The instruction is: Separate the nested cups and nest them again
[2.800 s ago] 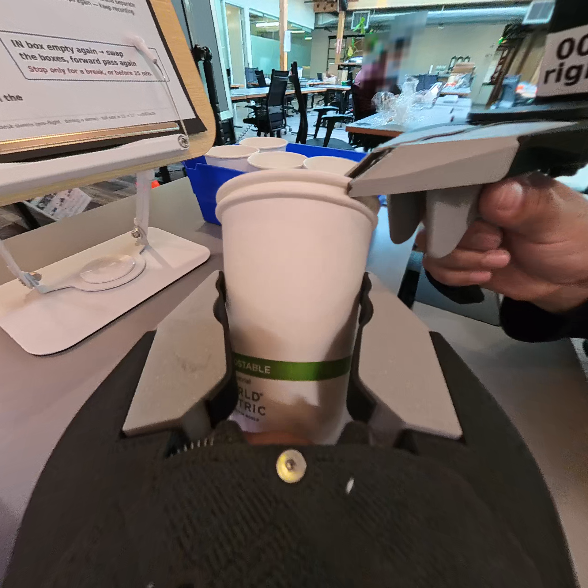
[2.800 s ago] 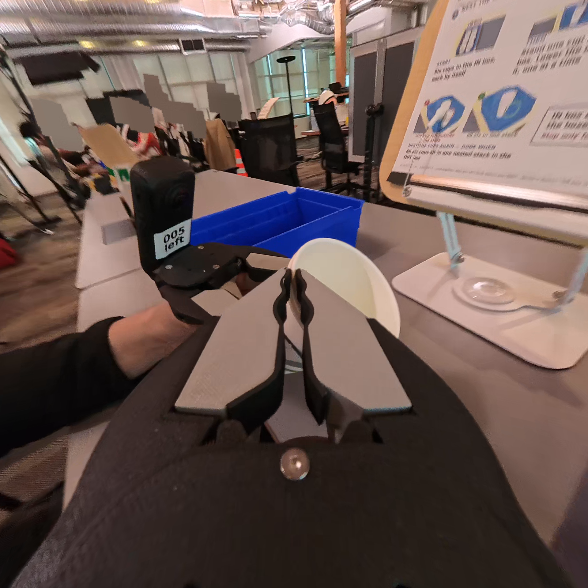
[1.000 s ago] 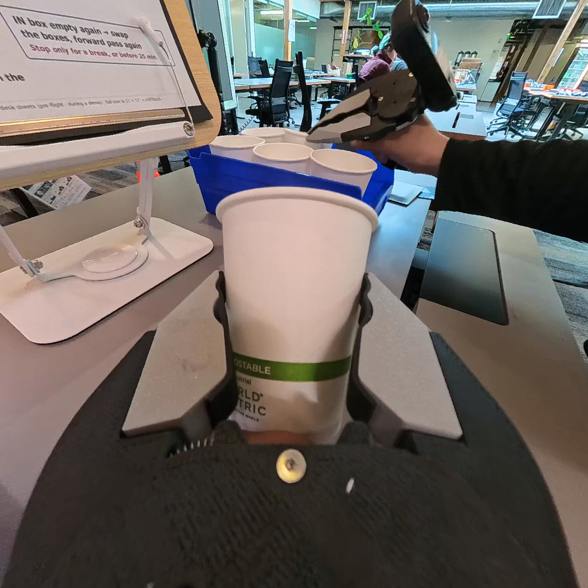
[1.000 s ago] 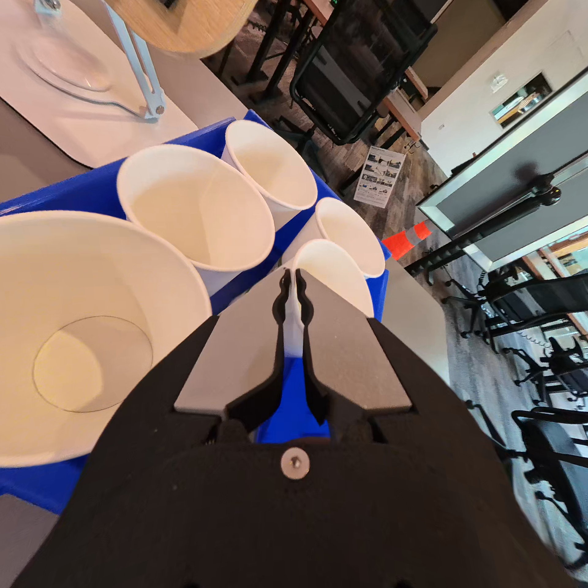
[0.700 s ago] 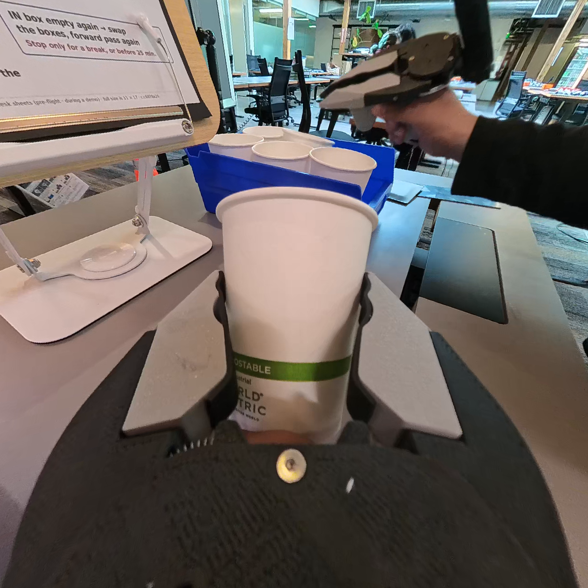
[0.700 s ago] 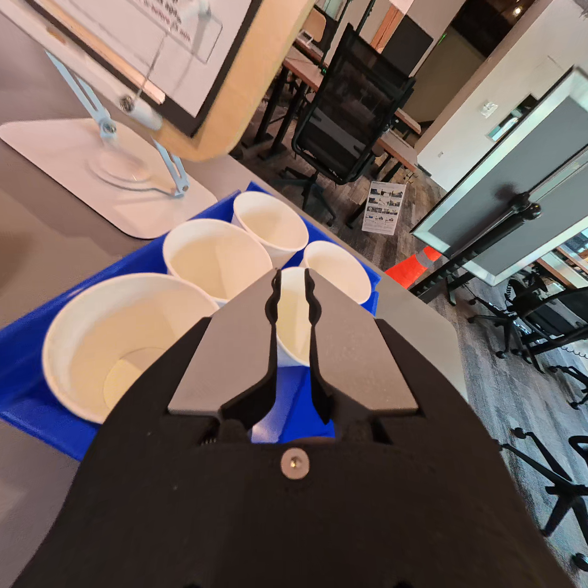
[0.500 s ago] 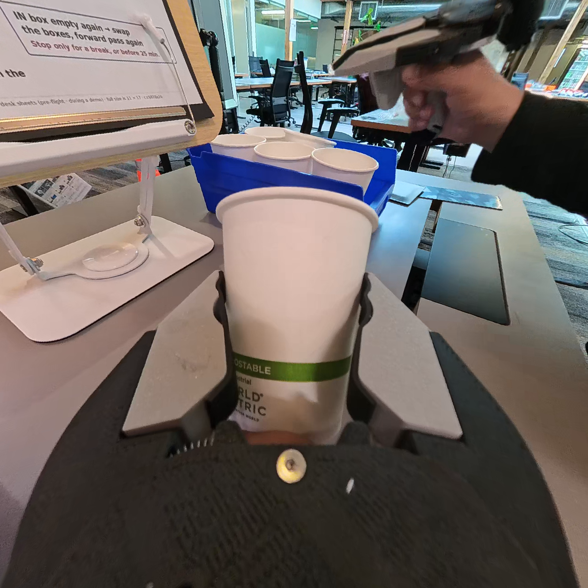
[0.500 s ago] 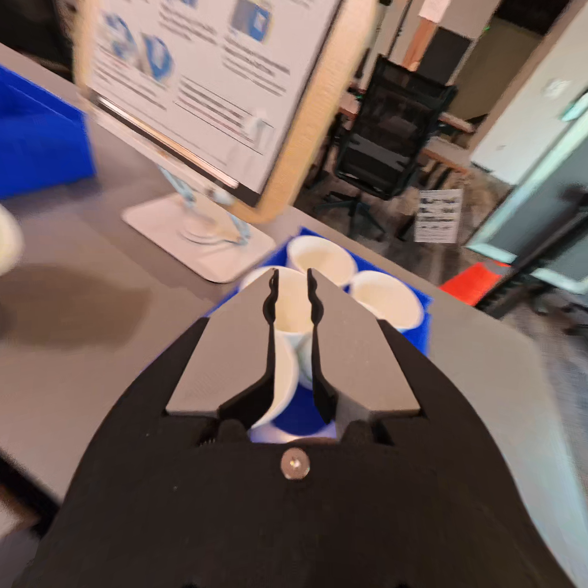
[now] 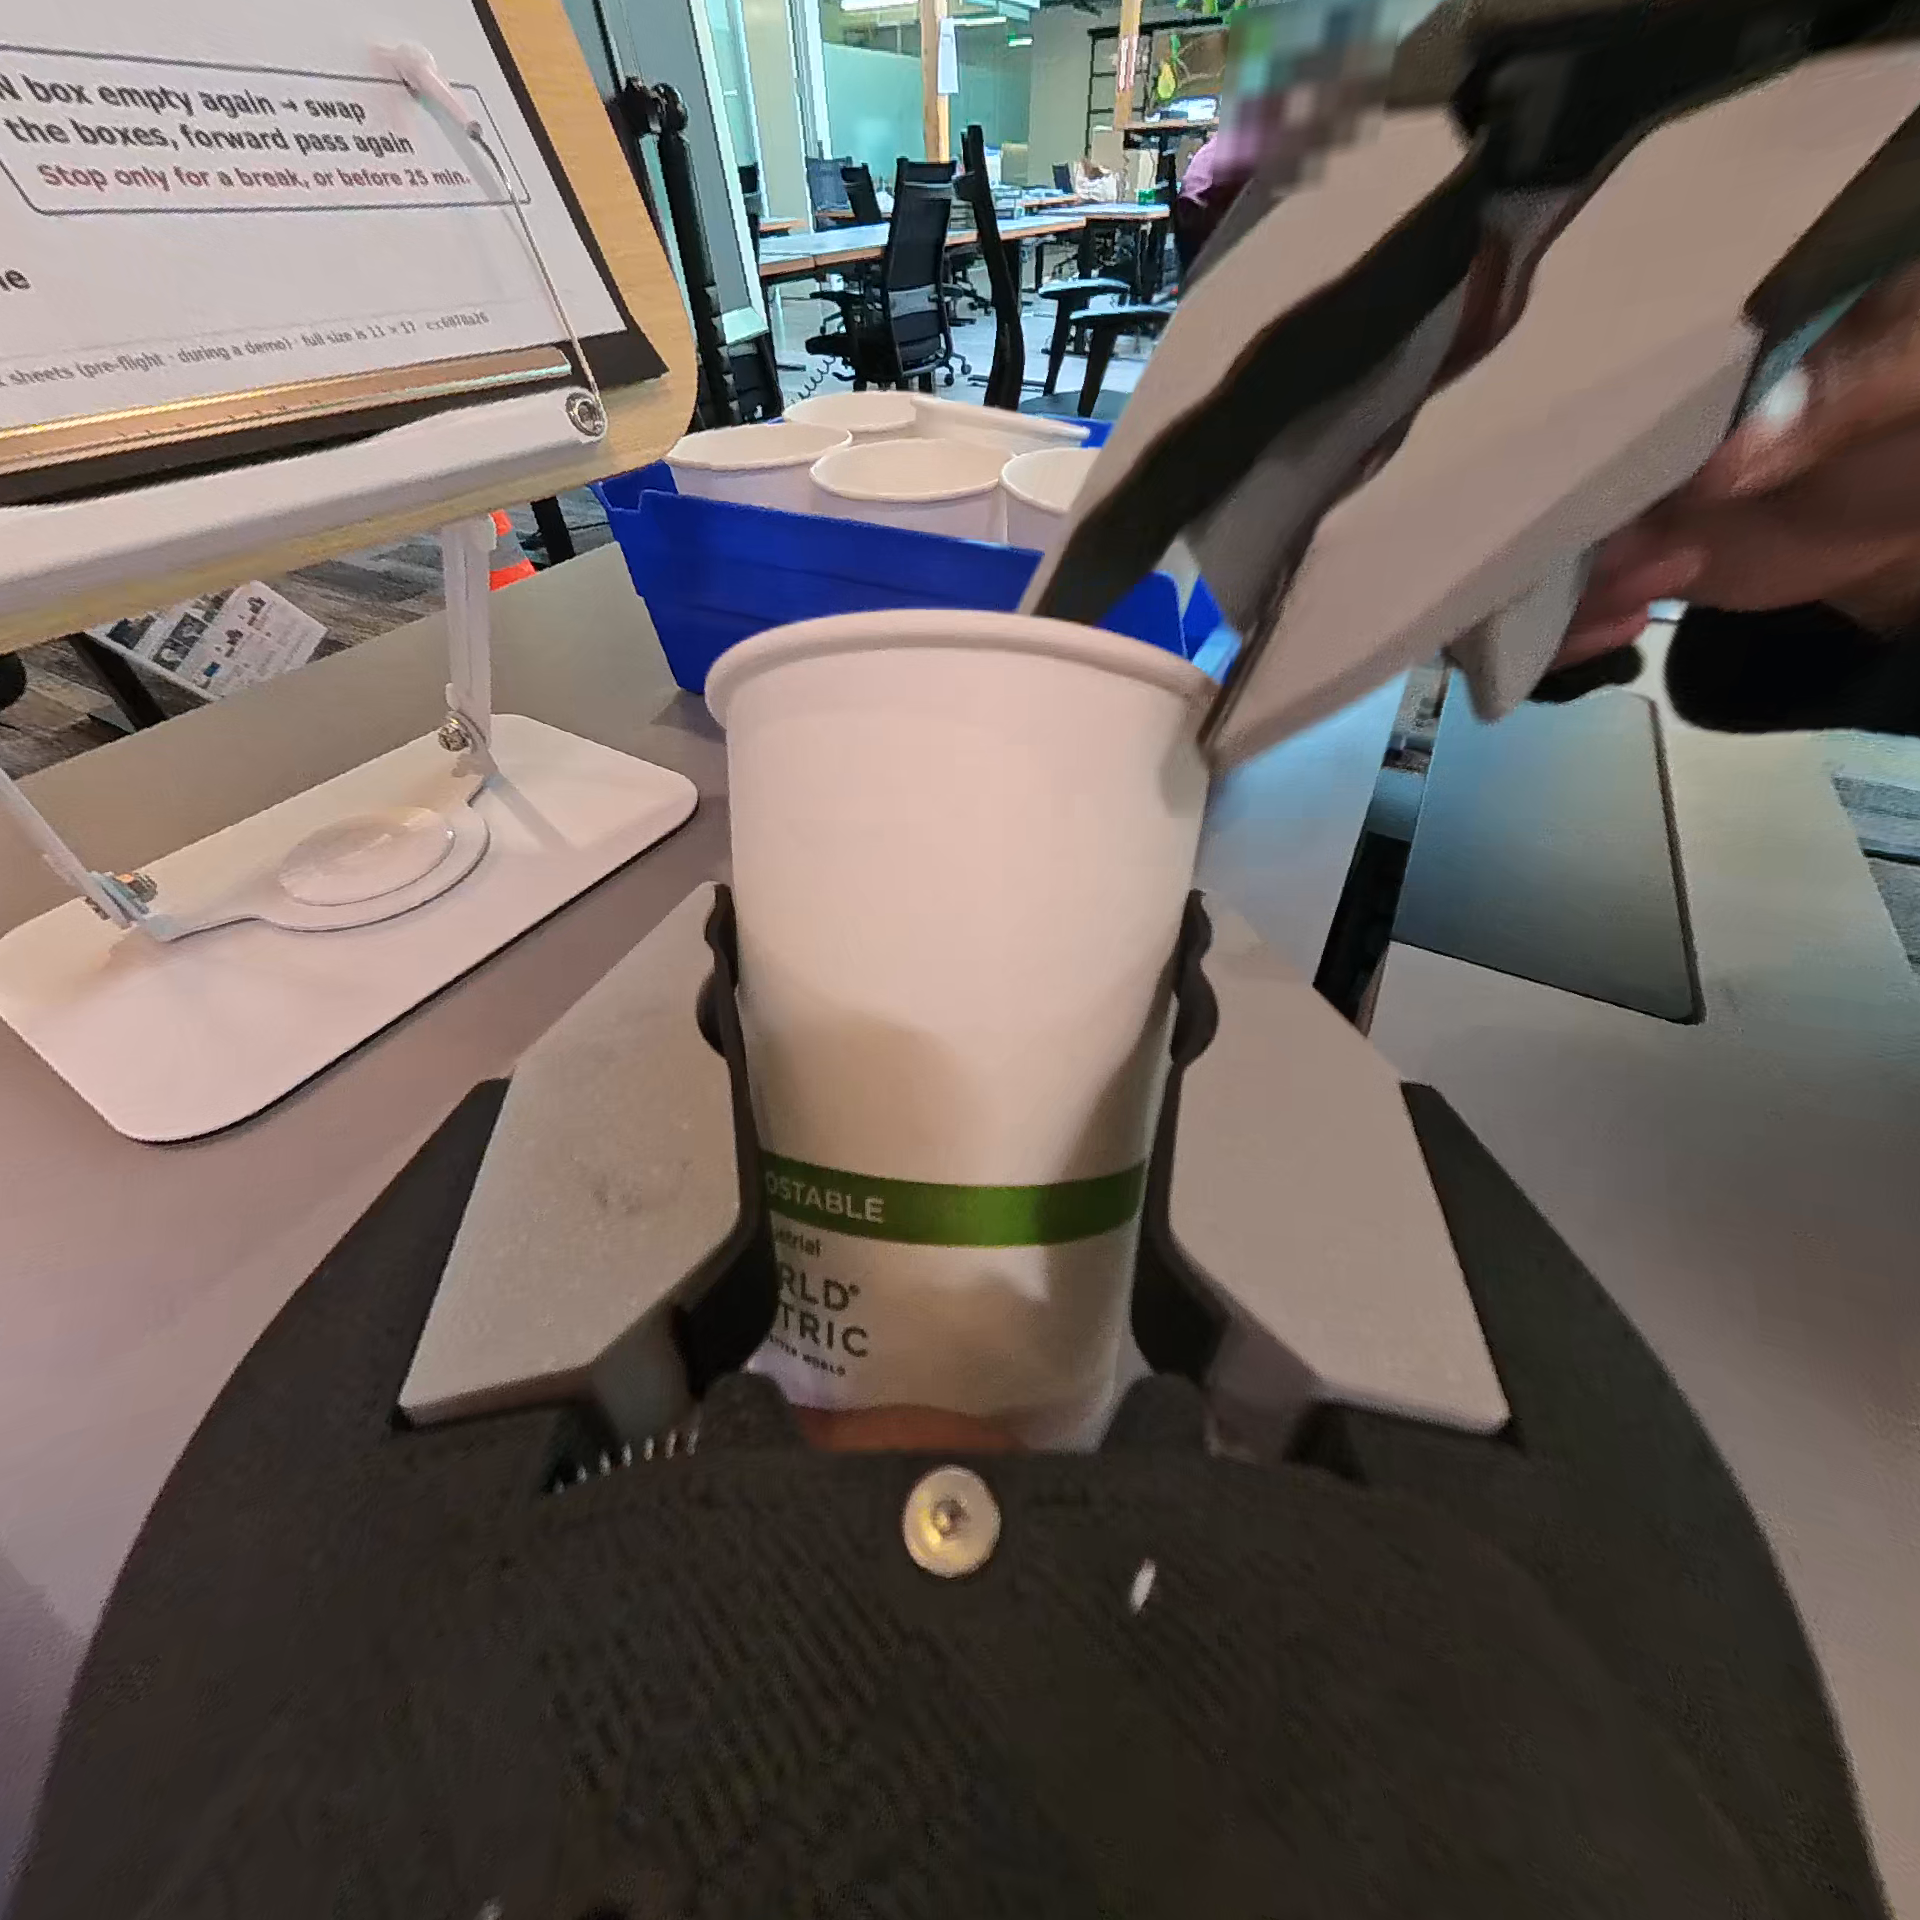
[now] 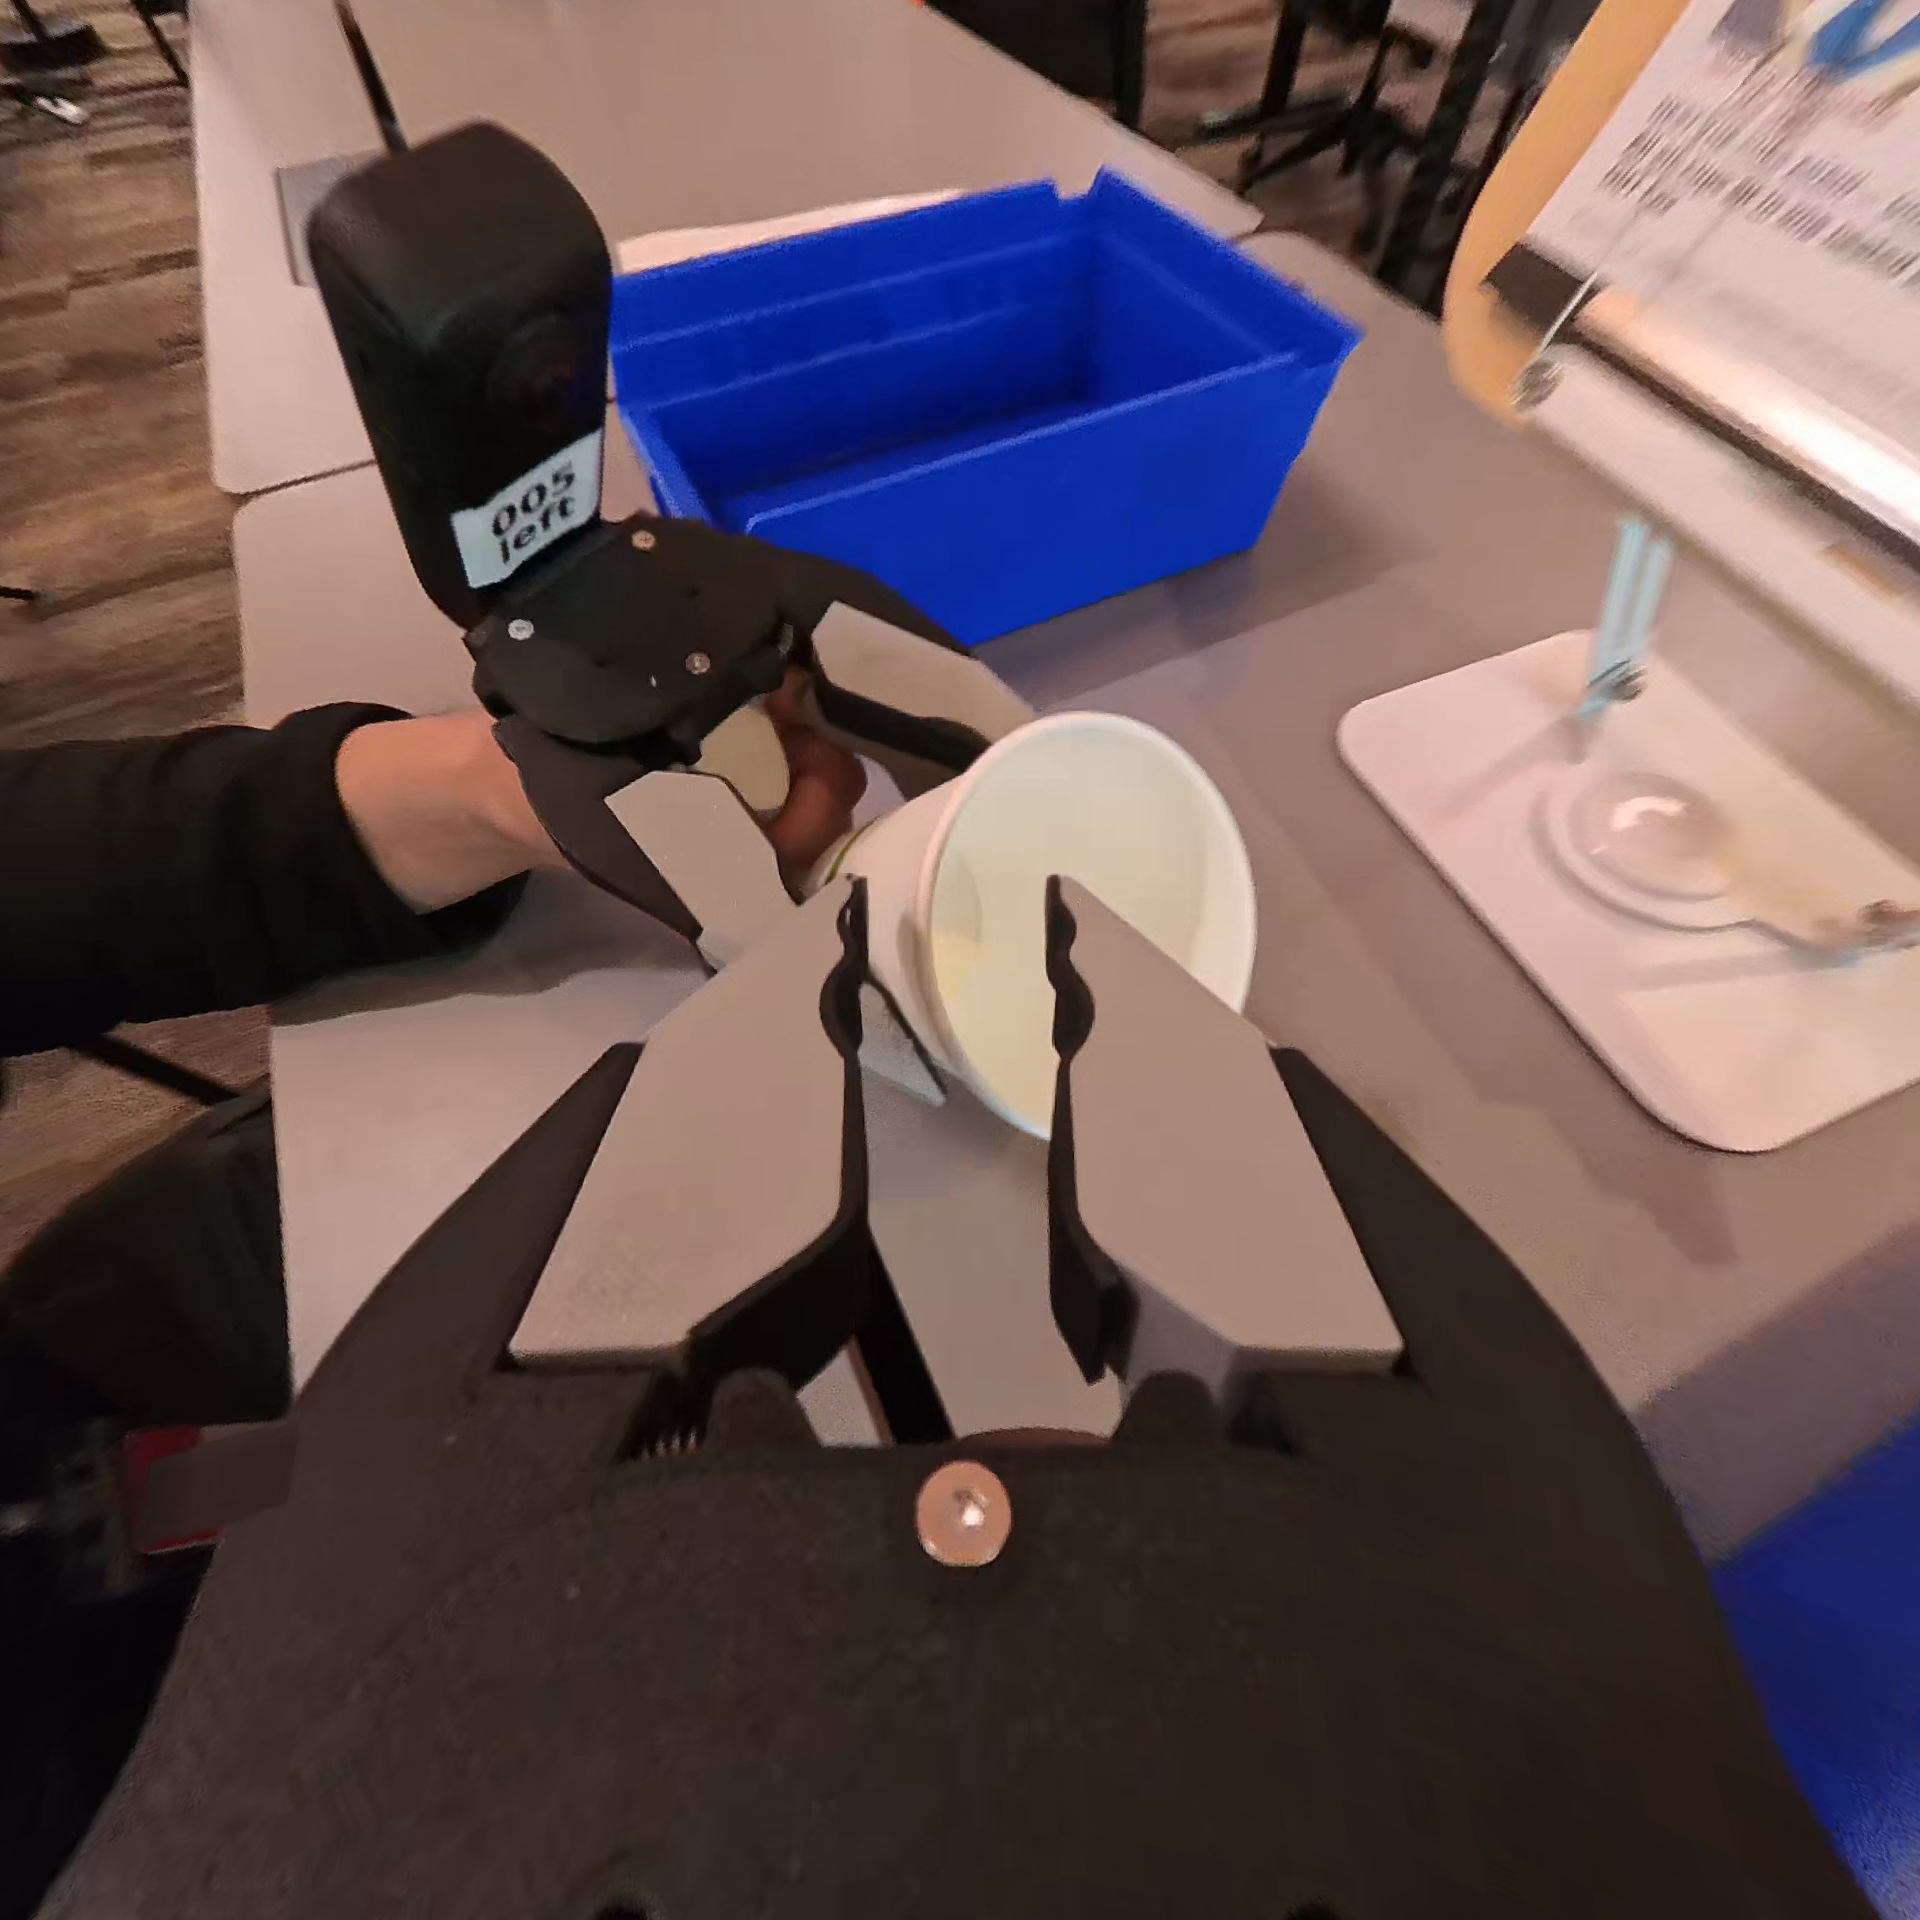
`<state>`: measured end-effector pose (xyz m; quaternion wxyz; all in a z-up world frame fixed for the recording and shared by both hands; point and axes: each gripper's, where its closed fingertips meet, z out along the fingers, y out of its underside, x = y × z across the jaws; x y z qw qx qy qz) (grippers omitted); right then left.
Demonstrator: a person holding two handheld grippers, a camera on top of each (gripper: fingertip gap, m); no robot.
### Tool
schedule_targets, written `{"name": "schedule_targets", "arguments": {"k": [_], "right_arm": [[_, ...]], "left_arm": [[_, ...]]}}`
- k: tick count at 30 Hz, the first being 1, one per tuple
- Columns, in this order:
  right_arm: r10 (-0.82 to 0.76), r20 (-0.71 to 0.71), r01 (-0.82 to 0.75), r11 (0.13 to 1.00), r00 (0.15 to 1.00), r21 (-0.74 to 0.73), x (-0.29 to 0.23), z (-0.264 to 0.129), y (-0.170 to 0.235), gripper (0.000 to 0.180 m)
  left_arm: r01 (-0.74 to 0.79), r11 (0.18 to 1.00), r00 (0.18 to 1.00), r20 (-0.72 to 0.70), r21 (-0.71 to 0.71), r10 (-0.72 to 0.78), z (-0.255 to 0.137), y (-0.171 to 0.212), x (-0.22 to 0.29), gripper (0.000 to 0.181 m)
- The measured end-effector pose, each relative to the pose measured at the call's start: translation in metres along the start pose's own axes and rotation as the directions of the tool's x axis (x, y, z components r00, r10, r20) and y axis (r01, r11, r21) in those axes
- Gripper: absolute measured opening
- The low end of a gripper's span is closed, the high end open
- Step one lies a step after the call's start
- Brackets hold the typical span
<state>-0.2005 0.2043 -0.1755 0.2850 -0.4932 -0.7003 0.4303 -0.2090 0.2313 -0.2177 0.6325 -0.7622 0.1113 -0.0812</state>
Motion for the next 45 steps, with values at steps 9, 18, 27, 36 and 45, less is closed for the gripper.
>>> {"name": "schedule_targets", "arguments": {"k": [9, 18, 27, 36, 45], "right_arm": [[0.125, 0.153, -0.125, 0.992, 0.980, -0.011, -0.018, 0.005, 0.011, 0.000], [0.134, 0.051, -0.138, 0.987, 0.990, 0.079, 0.005, -0.055, -0.002, 0.000], [0.148, -0.328, -0.080, 0.974, 0.933, 0.212, 0.085, -0.209, -0.015, 0.000], [-0.049, -0.629, -0.127, 0.965, 0.776, -0.231, 0.162, -0.254, 0.081, 0.000], [-0.101, -0.586, -0.207, 0.876, 0.804, -0.436, 0.196, -0.213, 0.141, 0.000]], "left_arm": [[-0.018, 1.000, 0.999, -0.034, 0.005, 0.018, 0.003, -0.001, 0.011, 0.085], [0.107, 0.991, 0.985, -0.145, 0.080, -0.095, -0.004, -0.014, 0.018, 0.061], [0.154, 0.986, 0.985, -0.092, 0.059, -0.148, -0.006, -0.007, 0.002, 0.003], [0.118, 0.993, 0.990, -0.076, -0.003, -0.117, 0.001, 0.006, 0.004, 0.009], [0.126, 0.992, 0.990, -0.061, -0.020, -0.127, 0.002, 0.011, -0.001, 0.011]]}}
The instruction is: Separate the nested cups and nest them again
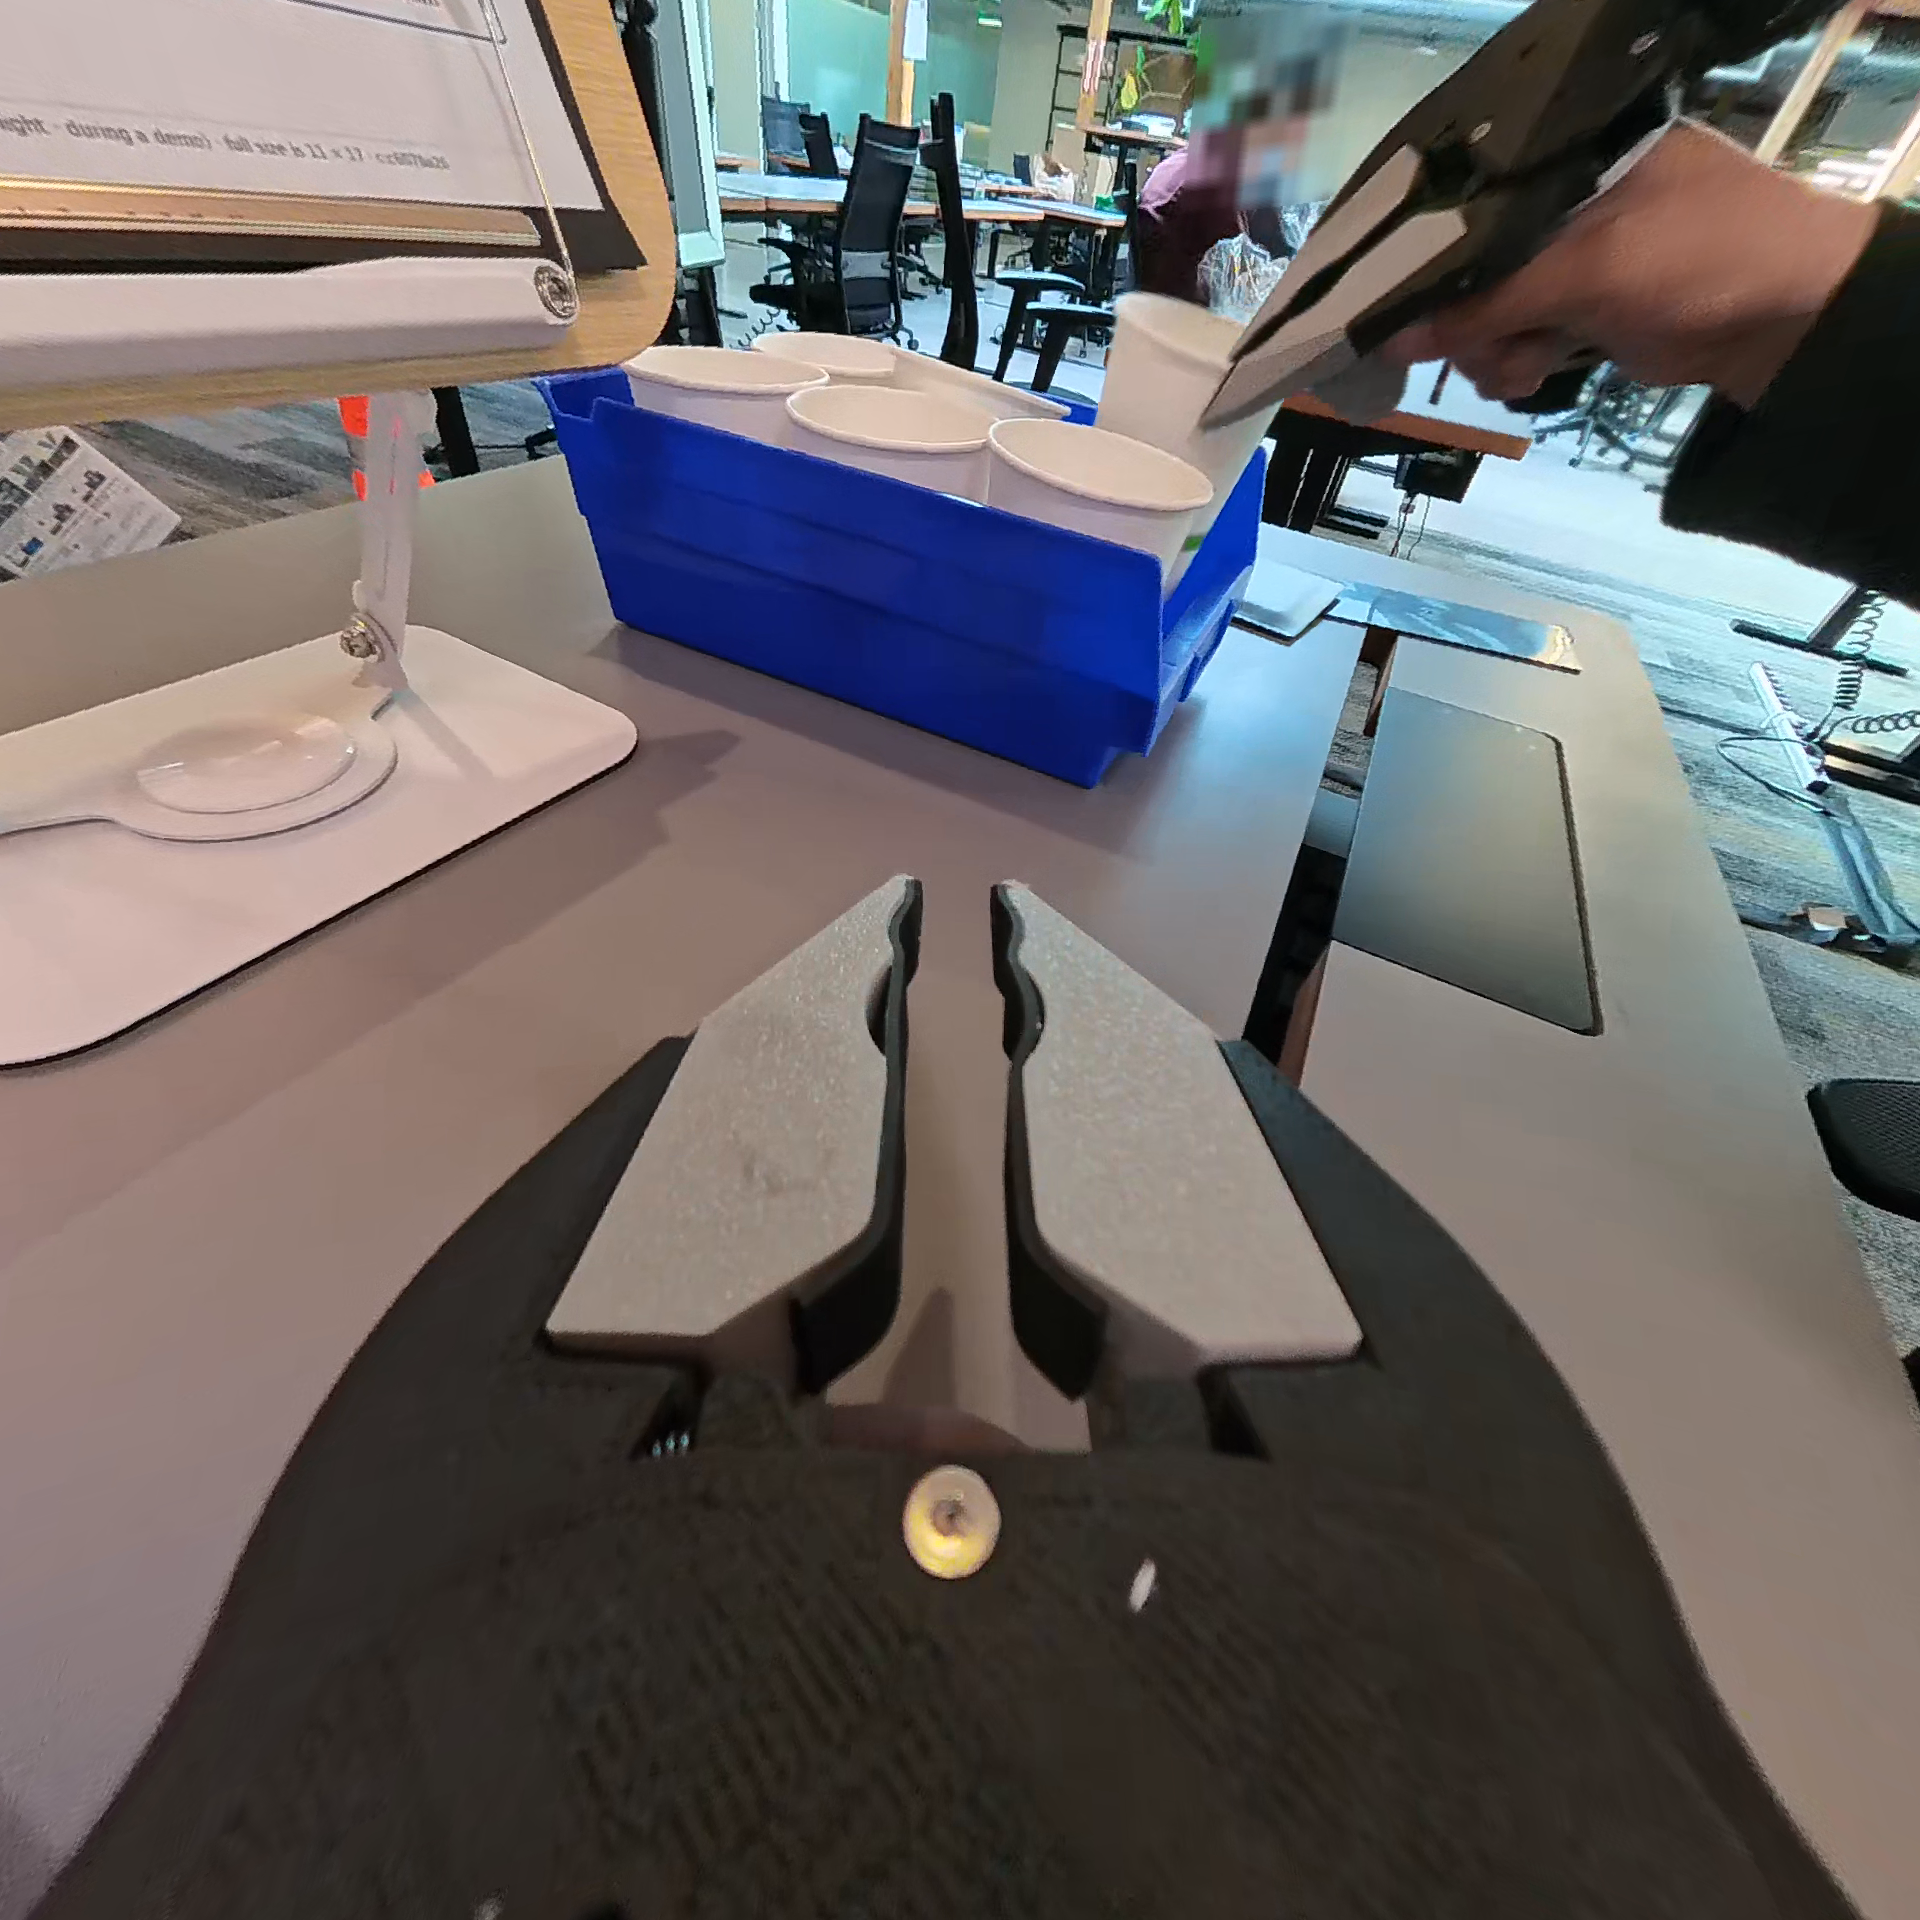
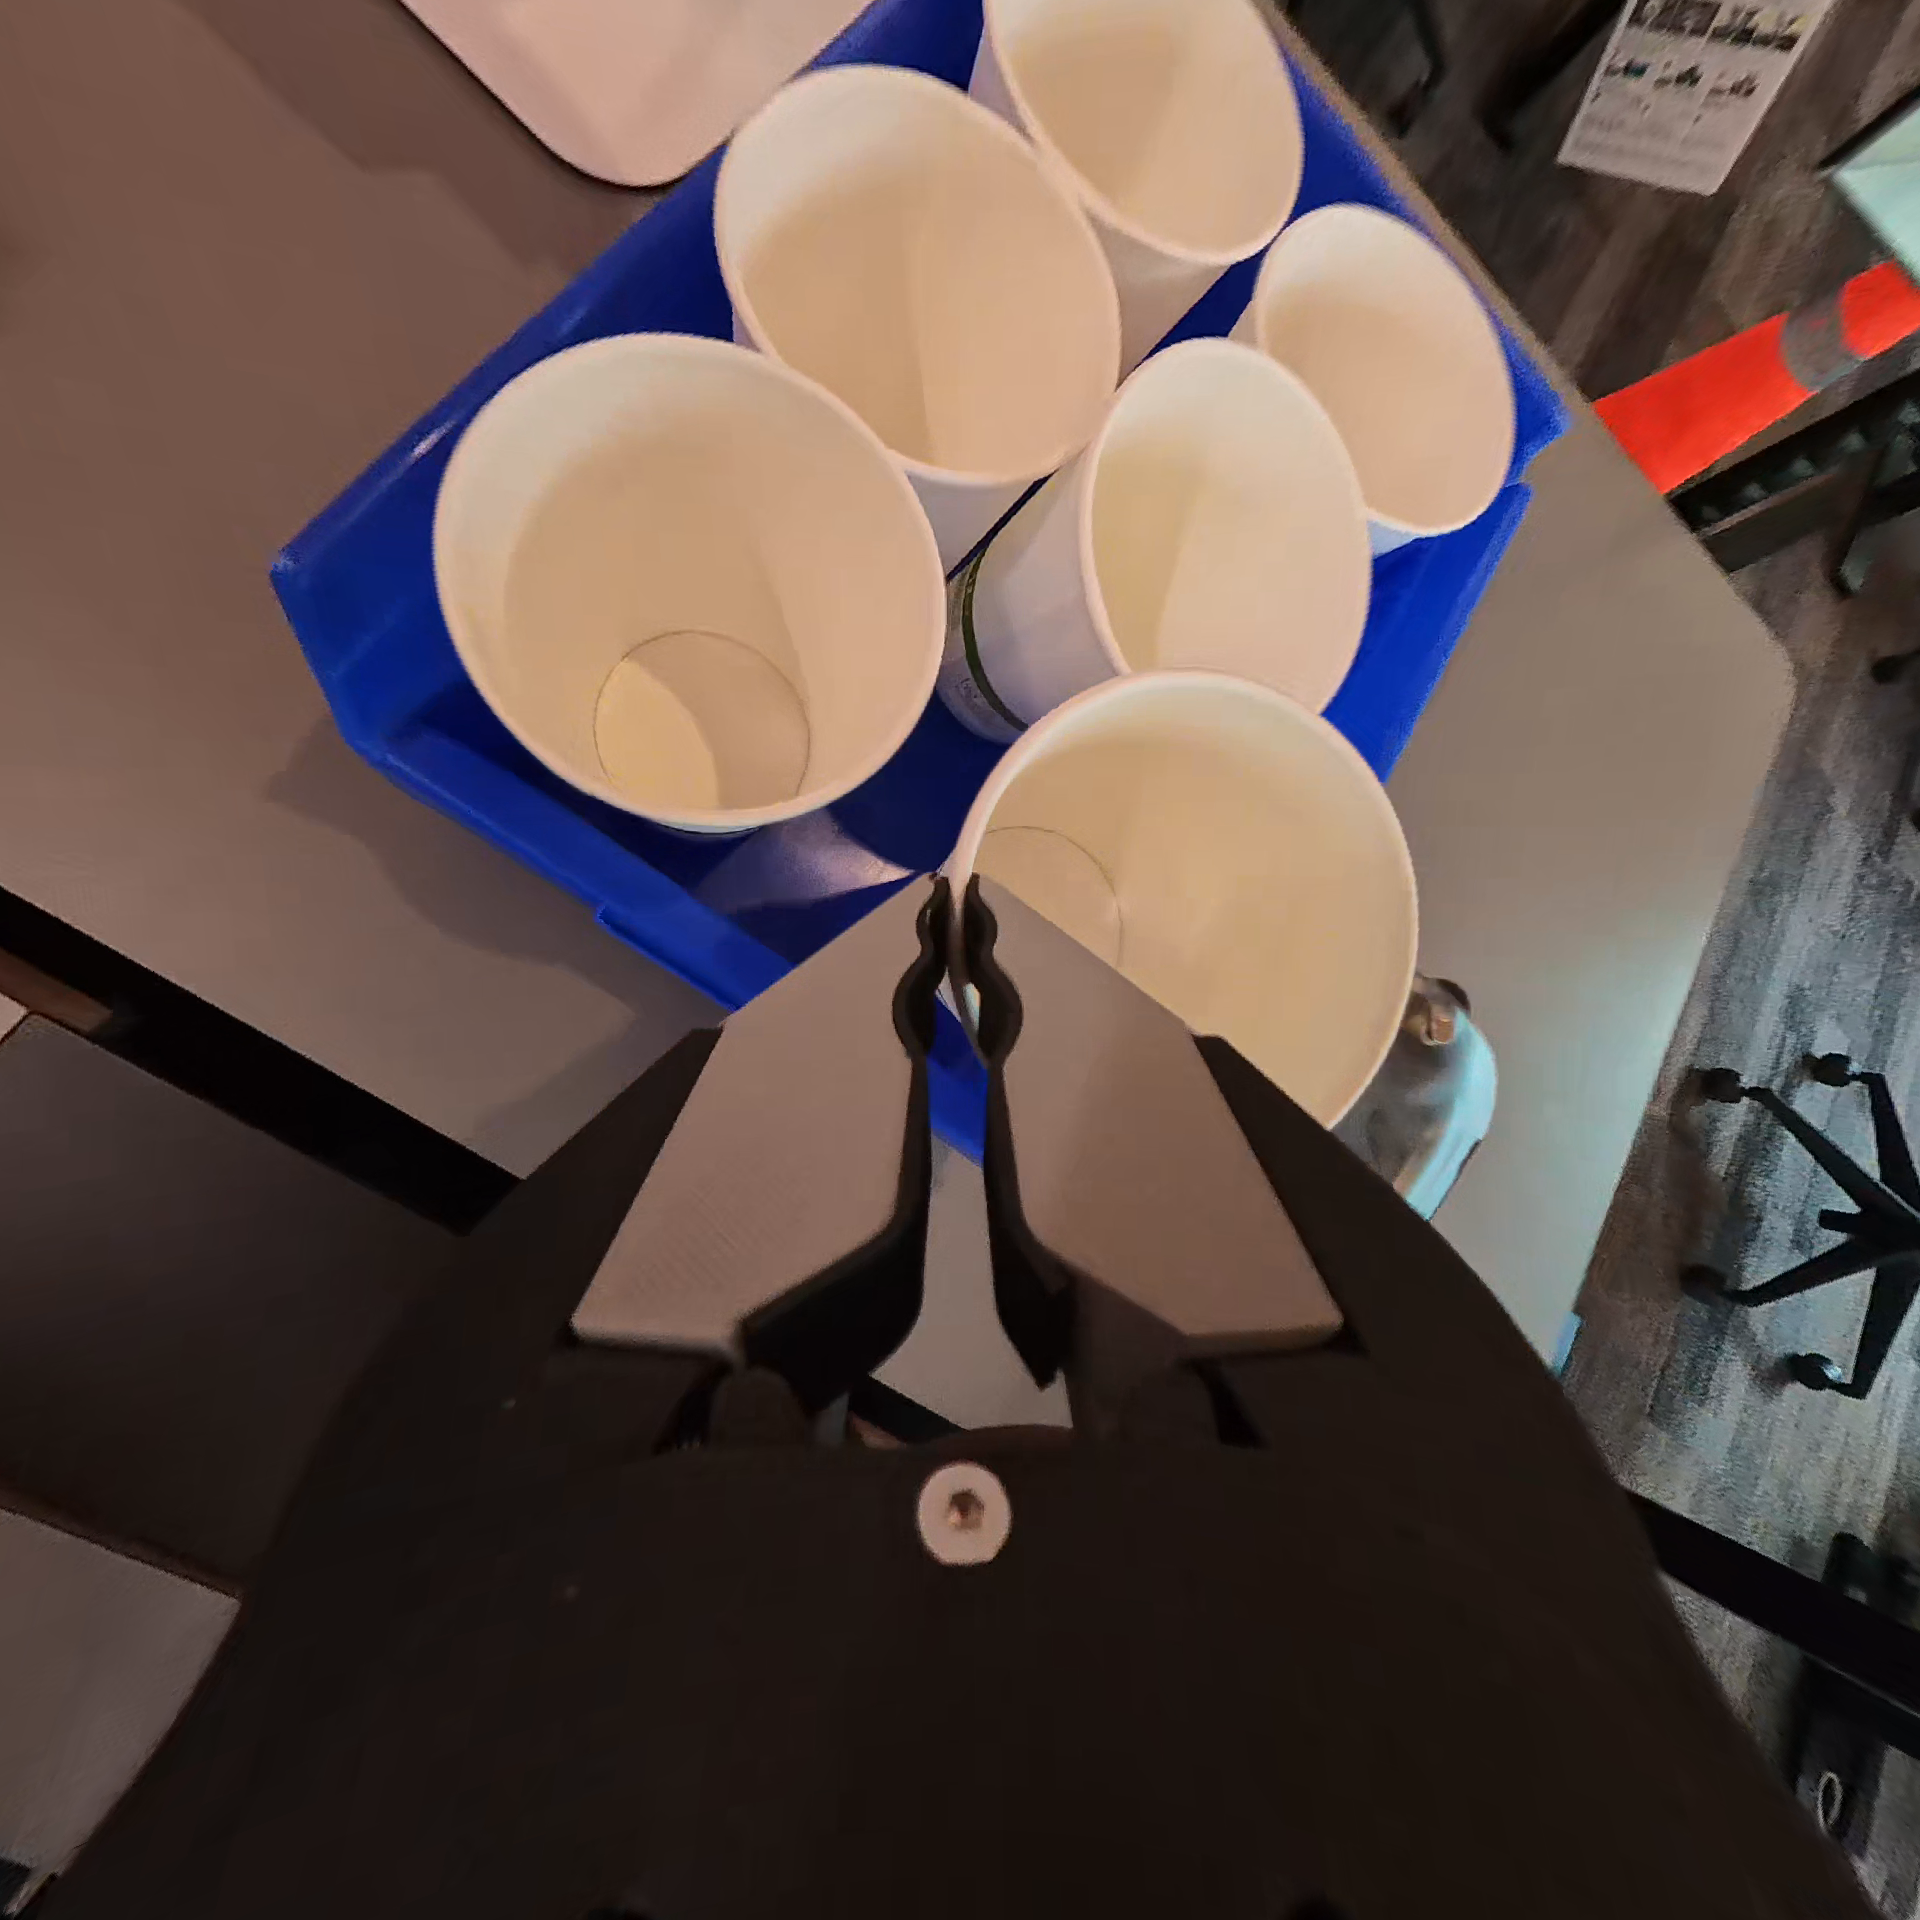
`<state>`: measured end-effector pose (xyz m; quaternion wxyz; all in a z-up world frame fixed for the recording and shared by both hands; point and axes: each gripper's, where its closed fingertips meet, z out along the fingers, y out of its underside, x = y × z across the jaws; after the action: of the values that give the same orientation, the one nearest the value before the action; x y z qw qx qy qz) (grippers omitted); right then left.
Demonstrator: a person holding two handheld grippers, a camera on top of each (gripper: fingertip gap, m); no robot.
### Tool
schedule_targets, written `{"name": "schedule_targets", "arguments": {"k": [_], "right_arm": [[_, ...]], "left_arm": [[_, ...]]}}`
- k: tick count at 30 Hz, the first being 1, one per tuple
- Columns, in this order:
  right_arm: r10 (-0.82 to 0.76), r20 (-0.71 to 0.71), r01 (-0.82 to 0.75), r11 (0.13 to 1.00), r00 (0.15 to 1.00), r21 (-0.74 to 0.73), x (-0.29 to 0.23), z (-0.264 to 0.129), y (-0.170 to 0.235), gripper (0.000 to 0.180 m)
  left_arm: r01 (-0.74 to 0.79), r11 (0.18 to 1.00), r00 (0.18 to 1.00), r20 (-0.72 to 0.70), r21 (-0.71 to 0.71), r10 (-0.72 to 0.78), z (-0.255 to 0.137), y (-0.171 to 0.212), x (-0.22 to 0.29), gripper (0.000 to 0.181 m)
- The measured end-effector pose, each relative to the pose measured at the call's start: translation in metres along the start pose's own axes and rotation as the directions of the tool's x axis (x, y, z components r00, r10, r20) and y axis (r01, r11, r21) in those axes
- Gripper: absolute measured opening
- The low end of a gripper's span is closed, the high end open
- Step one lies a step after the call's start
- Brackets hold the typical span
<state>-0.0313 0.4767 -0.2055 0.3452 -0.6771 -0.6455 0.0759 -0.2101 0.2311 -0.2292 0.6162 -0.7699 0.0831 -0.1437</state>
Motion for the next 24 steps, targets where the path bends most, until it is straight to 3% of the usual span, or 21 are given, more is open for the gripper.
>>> {"name": "schedule_targets", "arguments": {"k": [7, 13, 21, 24], "right_arm": [[-0.007, 0.045, 0.012, 0.995, 0.999, -0.095, -0.006, 0.030, 0.015, 0.000], [0.031, 0.071, -0.029, 0.999, 0.997, -0.037, -0.008, 0.026, 0.008, 0.017], [0.068, 0.061, -0.074, 0.991, 0.996, 0.109, 0.010, 0.000, -0.028, 0.016], [0.032, 0.028, -0.033, 0.997, 0.999, 0.068, 0.019, 0.006, -0.035, 0.017]], "left_arm": [[-0.019, 1.000, 1.000, -0.006, -0.022, 0.019, 0.003, 0.004, 0.004, 0.011], [-0.010, 1.000, 1.000, -0.009, -0.013, 0.010, 0.002, 0.002, 0.003, 0.011], [-0.011, 1.000, 1.000, -0.009, -0.010, 0.011, 0.001, 0.001, 0.004, 0.012], [-0.014, 1.000, 1.000, -0.009, -0.018, 0.014, 0.002, 0.003, 0.004, 0.012]]}}
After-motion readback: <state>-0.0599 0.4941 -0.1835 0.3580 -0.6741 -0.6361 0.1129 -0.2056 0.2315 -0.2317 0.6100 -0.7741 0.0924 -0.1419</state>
